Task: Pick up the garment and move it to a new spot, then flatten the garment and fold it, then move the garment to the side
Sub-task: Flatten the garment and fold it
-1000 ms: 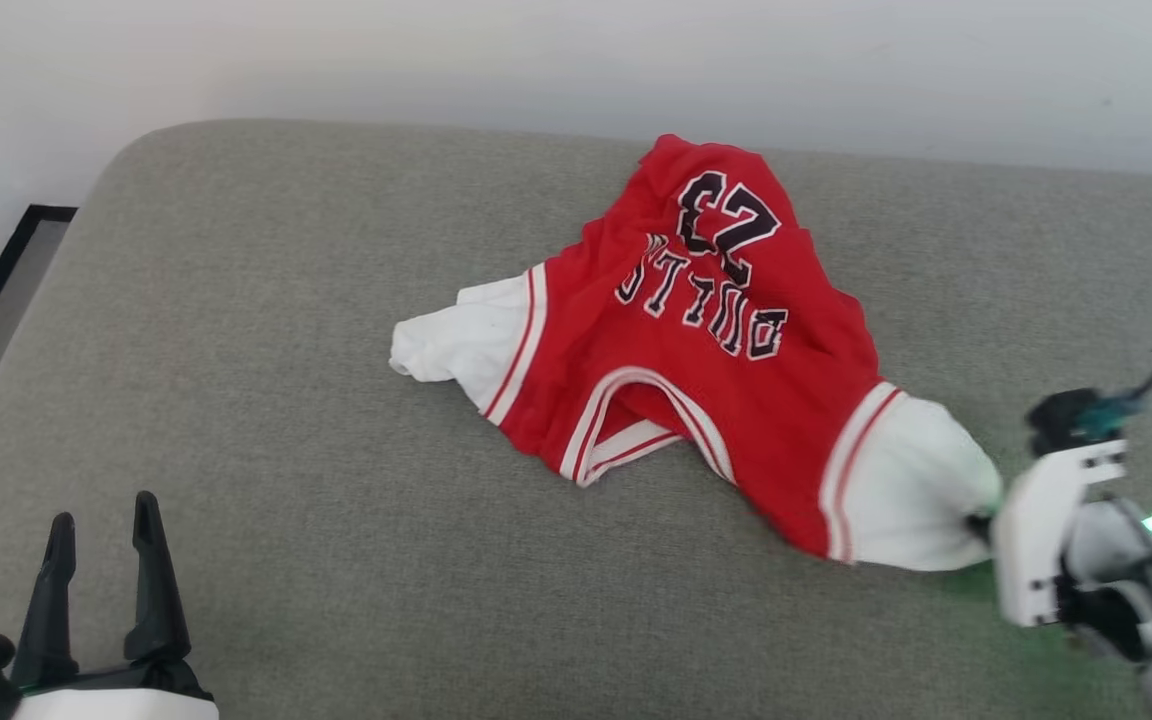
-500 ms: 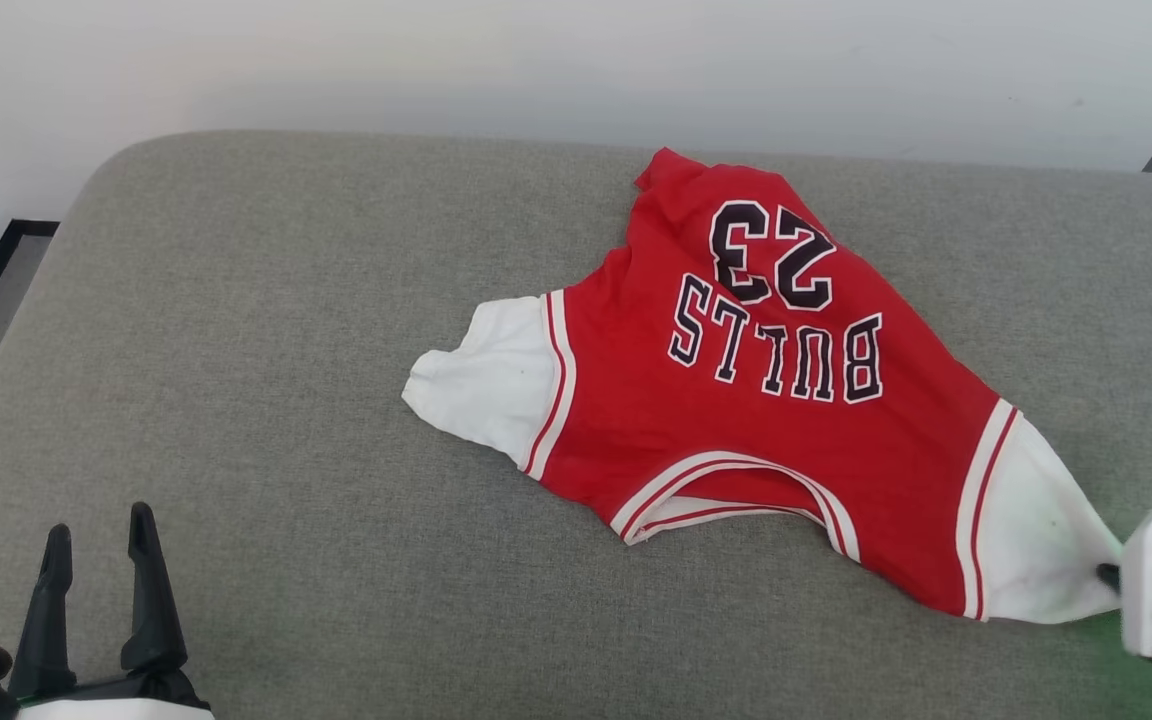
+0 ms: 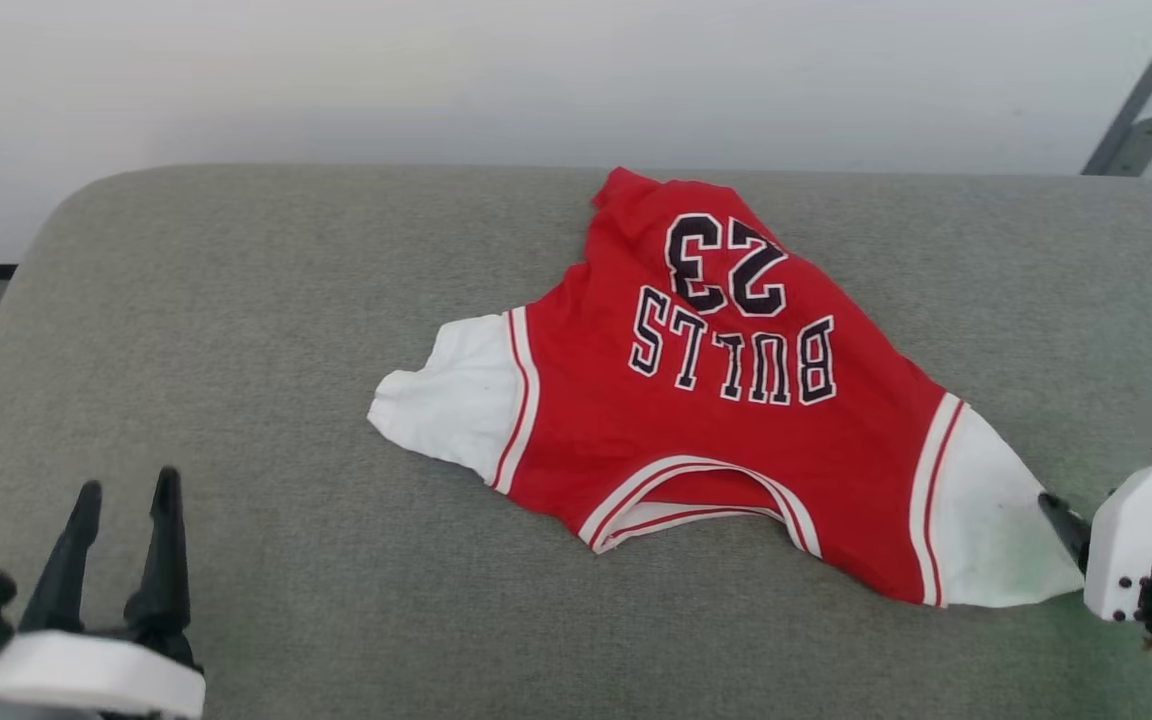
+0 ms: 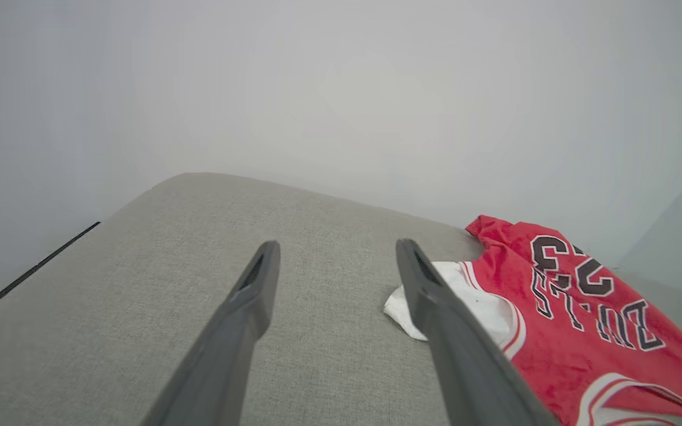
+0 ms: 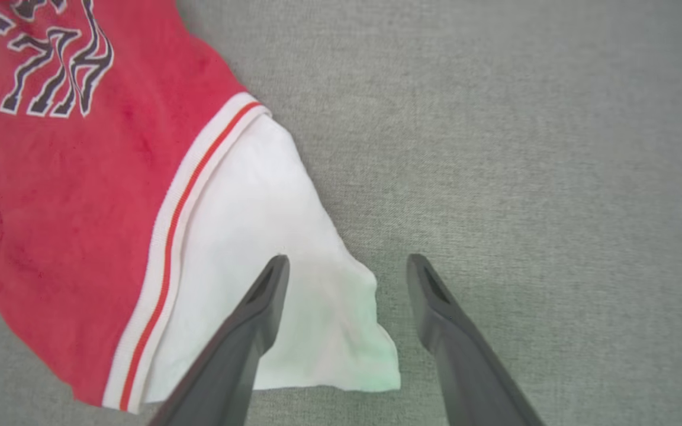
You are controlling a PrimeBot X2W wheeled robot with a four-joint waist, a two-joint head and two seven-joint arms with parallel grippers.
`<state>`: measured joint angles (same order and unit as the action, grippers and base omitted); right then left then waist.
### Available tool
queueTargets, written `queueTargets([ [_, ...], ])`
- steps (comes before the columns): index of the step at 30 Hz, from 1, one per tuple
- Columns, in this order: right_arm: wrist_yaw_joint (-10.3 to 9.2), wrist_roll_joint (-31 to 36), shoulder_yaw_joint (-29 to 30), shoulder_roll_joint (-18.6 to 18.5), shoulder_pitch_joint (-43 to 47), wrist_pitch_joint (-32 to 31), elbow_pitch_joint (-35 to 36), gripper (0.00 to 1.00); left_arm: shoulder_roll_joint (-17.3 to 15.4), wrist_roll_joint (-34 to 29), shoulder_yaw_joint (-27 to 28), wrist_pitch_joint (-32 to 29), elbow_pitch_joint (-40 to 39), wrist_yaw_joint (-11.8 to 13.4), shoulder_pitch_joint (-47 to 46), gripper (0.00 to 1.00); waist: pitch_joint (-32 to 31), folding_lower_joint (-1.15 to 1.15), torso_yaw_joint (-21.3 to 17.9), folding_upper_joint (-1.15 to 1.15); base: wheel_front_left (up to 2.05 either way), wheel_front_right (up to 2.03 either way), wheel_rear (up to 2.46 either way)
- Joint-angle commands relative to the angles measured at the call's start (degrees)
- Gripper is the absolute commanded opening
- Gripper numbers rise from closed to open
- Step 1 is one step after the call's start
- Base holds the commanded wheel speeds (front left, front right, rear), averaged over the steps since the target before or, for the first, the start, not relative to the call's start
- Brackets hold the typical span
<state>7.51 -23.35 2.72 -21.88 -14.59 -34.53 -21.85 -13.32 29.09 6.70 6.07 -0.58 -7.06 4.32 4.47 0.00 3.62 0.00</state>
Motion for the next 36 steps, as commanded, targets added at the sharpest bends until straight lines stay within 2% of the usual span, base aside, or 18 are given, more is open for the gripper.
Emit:
queueTargets([
  [1,-0.04,0.3,0.8,1.0,1.0,1.7,1.4,1.0,-1.3,1.8,-0.8,-2.6,-0.6,-0.2,-2.0,1.0,0.0,0.0,-1.0,0.0,0.0,0.0,0.0],
  [6,-0.03,3.1,2.6,4.2,2.0,7.2,6.9,1.0,-5.6,6.1,-3.2,-12.7,-0.6,-0.4,-7.3,1.0,0.6,0.0,-3.2,0.0,0.0,0.0,0.0],
  [11,-0.03,6.1,3.9,8.5,2.3,13.2,11.8,1.0,-9.4,9.1,-5.5,-22.3,3.3,-0.4,-14.3,1.0,1.6,0.0,-6.0,0.0,0.0,0.0,0.0],
  [12,-0.03,6.1,3.9,8.5,2.3,13.2,11.8,1.0,-9.4,9.1,-5.5,-22.3,3.3,-0.4,-14.3,1.0,1.6,0.0,-6.0,0.0,0.0,0.0,0.0],
  [21,-0.03,10.5,4.7,14.8,1.8,22.6,17.6,1.0,-12.9,10.5,-12.2,-38.9,14.0,-0.1,-27.3,1.0,4.4,0.0,-10.0,0.0,0.0,0.0,0.0],
  [28,-0.03,10.6,4.1,16.8,2.3,22.4,19.5,1.0,-13.9,9.9,-16.7,-51.0,22.7,1.2,-35.2,1.0,6.8,0.0,-12.3,0.0,0.0,0.0,0.0],
  [33,-0.03,9.7,3.2,17.2,2.4,20.2,20.4,1.0,-14.1,8.3,-19.2,-56.3,27.7,2.7,-38.9,1.0,8.6,0.0,-13.3,0.0,0.0,0.0,0.0],
  [36,-0.03,8.9,2.4,17.1,2.6,18.4,20.8,1.0,-14.0,7.1,-20.5,-57.2,30.3,3.2,-40.9,1.0,9.8,0.0,-13.6,0.0,0.0,0.0,0.0],
])
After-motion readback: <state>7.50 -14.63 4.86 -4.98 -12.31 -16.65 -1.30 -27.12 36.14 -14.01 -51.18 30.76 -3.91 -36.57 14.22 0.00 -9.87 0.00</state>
